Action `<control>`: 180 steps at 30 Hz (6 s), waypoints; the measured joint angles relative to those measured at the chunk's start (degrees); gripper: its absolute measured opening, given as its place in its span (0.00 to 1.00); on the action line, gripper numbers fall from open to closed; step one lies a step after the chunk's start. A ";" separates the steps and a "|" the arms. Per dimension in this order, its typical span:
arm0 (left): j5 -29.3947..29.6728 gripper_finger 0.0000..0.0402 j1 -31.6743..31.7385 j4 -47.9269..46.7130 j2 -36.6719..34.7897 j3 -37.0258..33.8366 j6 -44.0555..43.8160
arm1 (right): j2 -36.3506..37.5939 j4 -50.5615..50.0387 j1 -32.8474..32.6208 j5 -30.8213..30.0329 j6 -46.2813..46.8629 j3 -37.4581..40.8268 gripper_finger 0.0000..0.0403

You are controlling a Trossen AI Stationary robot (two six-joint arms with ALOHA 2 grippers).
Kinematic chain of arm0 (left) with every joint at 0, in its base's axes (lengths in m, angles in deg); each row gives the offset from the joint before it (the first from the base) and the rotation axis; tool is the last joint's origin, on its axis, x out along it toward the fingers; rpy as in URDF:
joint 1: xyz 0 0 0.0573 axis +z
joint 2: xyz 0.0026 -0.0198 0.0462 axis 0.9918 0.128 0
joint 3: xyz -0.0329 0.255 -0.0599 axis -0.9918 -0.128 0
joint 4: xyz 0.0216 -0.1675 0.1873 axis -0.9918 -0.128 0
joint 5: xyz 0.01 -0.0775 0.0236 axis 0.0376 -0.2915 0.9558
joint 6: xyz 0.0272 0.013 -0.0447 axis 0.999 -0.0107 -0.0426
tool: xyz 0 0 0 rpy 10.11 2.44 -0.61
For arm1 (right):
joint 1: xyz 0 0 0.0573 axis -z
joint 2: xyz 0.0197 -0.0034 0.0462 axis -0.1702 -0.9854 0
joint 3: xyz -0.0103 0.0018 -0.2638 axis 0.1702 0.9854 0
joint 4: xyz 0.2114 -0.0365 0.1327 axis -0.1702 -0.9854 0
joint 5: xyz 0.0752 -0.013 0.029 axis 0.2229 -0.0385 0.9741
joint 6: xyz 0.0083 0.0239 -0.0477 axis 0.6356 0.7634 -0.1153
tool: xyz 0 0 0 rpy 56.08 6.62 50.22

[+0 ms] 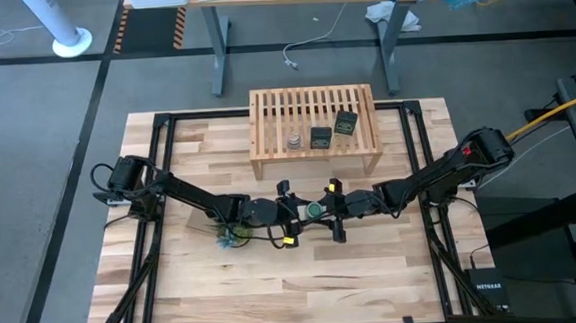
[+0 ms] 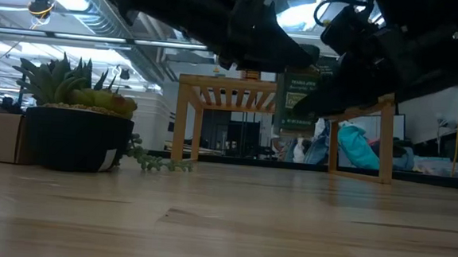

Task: Shelf spices
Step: Put the green seasoning bottle on the shelf

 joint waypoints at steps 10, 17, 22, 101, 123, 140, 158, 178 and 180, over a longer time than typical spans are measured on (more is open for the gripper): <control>1.71 0.44 -0.30 -2.35 -2.28 -0.12 0.40 | 2.96 -3.12 0.02 -0.64 0.09 -0.07 0.55; 1.79 0.43 -0.29 -2.69 -2.96 -0.21 0.95 | 3.05 -3.31 -0.01 -0.02 0.32 -0.13 0.55; 1.87 0.43 -0.29 -2.64 -2.98 -0.21 0.82 | 3.05 -3.45 -0.01 0.41 1.13 -0.13 0.55; 2.24 0.43 -0.22 -3.02 -3.15 -0.17 2.32 | 3.78 -3.69 -0.42 -5.99 -8.52 -0.03 0.55; -0.85 0.42 -0.25 -2.26 -3.18 -0.18 0.43 | 6.72 -4.69 -0.42 -0.60 -8.34 0.04 0.55; -1.33 0.42 -0.99 -1.64 3.48 -0.25 -5.77 | -5.48 1.94 -0.44 0.85 -5.47 0.07 0.55; -2.56 0.68 -0.46 -2.41 5.46 -0.40 -11.97 | -7.63 6.89 -0.44 0.85 -6.00 -0.23 0.55; -2.50 0.46 -0.33 3.39 9.02 -0.34 -8.61 | -11.18 7.28 -0.35 2.15 -5.51 -0.84 0.55; -2.36 0.46 -0.66 3.41 9.00 -0.34 -8.40 | -11.18 6.61 -0.35 1.84 -5.54 -0.94 0.55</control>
